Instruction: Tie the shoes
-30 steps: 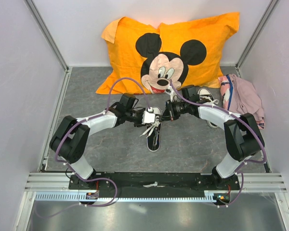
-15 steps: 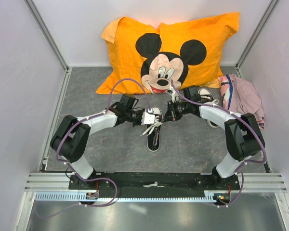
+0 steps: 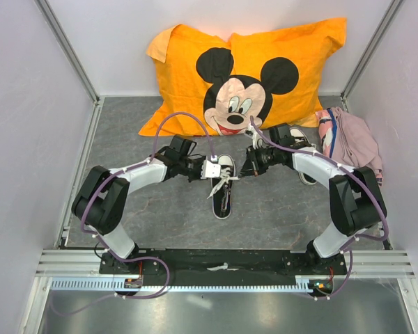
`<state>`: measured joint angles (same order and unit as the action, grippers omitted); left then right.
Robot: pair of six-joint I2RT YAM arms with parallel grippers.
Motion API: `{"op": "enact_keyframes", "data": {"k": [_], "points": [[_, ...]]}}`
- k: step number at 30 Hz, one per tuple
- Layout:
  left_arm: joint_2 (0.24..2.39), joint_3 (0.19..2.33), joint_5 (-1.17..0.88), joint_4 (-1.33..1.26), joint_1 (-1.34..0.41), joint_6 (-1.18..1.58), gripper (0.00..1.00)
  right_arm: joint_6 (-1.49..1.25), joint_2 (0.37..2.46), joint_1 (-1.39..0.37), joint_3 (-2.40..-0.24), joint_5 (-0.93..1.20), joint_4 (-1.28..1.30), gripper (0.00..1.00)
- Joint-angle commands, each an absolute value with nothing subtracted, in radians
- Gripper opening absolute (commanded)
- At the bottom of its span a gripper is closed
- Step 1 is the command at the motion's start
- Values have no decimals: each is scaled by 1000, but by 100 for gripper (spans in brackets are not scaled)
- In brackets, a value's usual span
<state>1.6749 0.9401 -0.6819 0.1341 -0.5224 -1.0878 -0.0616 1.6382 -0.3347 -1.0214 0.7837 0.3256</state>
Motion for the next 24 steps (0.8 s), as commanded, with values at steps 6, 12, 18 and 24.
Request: {"op": "enact_keyframes", "data": {"k": [6, 12, 18, 24], "points": [[1657, 959, -683, 170, -494, -1175, 2, 32, 1592, -298, -1014, 764, 388, 0], [1669, 971, -703, 176, -491, -1171, 2, 35, 1591, -296, -1008, 770, 390, 0], [1690, 986, -681, 173, -486, -1152, 2, 44, 1588, -296, -1006, 769, 393, 0], [1690, 973, -675, 176, -474, -1147, 1, 49, 1579, -296, -999, 758, 399, 0]]}}
